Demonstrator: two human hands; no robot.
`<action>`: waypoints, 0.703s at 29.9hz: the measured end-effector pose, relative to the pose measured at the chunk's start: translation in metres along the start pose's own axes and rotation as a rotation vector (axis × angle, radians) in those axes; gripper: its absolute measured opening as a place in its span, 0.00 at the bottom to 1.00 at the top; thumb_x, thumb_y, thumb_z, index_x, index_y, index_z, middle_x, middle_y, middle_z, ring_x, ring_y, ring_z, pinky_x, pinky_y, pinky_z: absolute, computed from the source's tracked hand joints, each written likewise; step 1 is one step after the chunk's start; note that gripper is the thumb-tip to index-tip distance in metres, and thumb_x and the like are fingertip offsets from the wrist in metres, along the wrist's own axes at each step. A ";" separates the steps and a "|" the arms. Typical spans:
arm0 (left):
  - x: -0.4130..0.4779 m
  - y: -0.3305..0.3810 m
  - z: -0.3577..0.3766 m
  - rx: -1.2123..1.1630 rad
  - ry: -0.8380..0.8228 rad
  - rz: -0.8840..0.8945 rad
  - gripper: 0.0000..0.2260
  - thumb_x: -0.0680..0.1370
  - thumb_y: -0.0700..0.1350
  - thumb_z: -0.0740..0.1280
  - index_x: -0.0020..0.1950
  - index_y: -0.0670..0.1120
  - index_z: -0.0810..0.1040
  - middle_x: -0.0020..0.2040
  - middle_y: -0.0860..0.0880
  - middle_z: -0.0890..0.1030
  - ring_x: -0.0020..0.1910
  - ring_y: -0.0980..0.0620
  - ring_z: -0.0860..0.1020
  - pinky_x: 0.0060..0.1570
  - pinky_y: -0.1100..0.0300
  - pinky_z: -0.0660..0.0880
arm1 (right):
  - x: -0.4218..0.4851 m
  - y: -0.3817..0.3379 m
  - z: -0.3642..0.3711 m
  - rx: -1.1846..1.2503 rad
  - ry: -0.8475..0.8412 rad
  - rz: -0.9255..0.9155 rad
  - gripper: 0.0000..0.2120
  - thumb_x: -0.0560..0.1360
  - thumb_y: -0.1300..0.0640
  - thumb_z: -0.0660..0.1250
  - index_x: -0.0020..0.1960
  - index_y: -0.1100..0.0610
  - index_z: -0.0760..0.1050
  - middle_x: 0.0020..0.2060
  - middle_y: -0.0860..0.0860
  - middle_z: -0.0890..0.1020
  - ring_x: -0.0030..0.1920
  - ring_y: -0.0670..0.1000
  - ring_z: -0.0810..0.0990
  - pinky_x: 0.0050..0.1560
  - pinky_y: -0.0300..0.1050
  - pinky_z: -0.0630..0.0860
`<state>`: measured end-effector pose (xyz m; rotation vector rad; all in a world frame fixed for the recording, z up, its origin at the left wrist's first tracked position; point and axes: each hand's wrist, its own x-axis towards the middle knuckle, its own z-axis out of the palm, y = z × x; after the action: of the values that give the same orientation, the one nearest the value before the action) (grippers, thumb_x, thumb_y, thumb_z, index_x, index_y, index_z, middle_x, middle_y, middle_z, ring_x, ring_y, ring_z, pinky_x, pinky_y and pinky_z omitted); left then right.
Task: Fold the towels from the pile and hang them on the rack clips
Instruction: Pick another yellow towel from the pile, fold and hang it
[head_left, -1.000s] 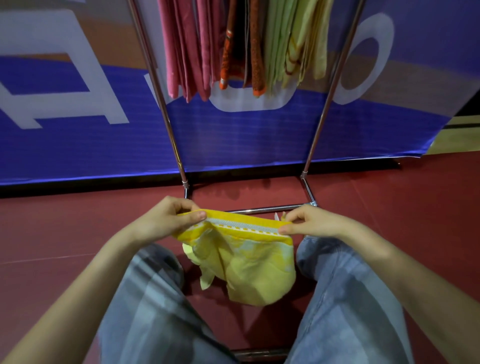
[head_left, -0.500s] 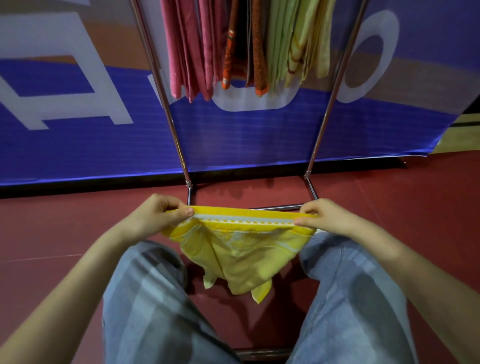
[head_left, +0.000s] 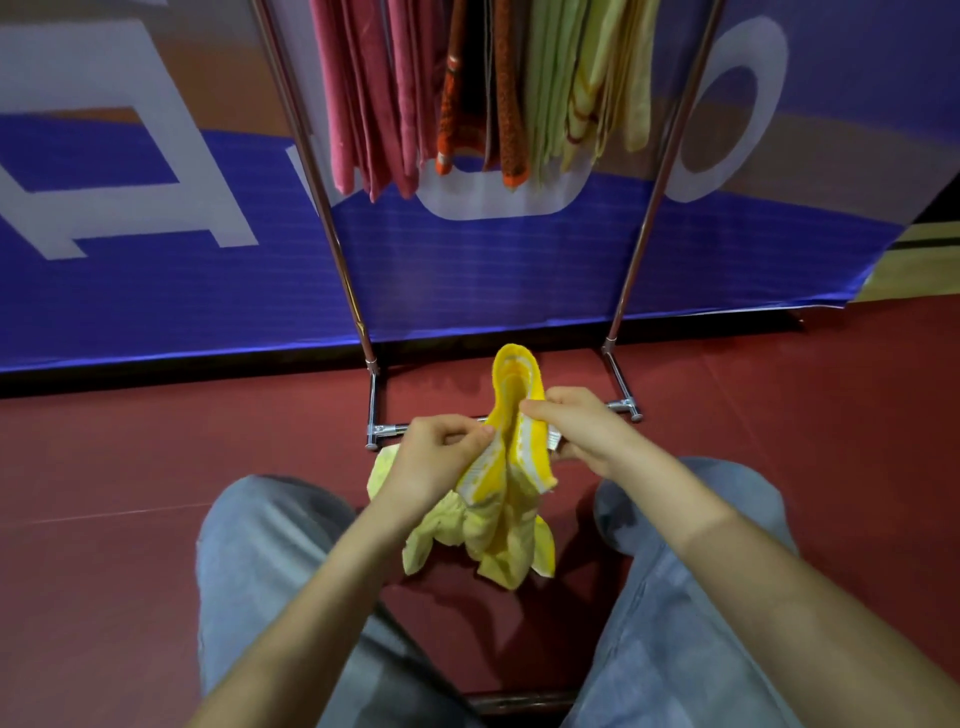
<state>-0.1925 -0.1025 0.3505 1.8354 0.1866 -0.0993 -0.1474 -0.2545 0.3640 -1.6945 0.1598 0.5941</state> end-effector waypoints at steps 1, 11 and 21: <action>0.000 0.000 0.004 -0.003 0.009 0.000 0.06 0.73 0.40 0.67 0.37 0.43 0.81 0.24 0.58 0.78 0.26 0.68 0.74 0.35 0.67 0.73 | -0.001 -0.002 0.005 0.054 0.003 0.016 0.10 0.76 0.61 0.60 0.36 0.56 0.67 0.32 0.54 0.74 0.32 0.49 0.74 0.32 0.40 0.73; -0.008 0.002 0.010 0.130 -0.022 0.006 0.10 0.73 0.51 0.67 0.32 0.54 0.79 0.26 0.55 0.77 0.27 0.61 0.72 0.35 0.61 0.69 | -0.005 0.001 0.026 0.328 0.066 0.138 0.09 0.76 0.64 0.58 0.37 0.59 0.69 0.33 0.54 0.73 0.34 0.50 0.74 0.34 0.46 0.77; -0.013 0.002 0.000 0.195 -0.210 0.077 0.09 0.72 0.44 0.70 0.51 0.50 0.80 0.41 0.44 0.83 0.36 0.55 0.77 0.40 0.55 0.76 | -0.009 0.005 0.025 0.275 0.072 0.203 0.05 0.75 0.61 0.60 0.45 0.62 0.72 0.34 0.58 0.77 0.33 0.53 0.77 0.31 0.43 0.78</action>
<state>-0.2048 -0.1040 0.3540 2.0087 -0.0427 -0.2628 -0.1648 -0.2336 0.3615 -1.4420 0.4492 0.6306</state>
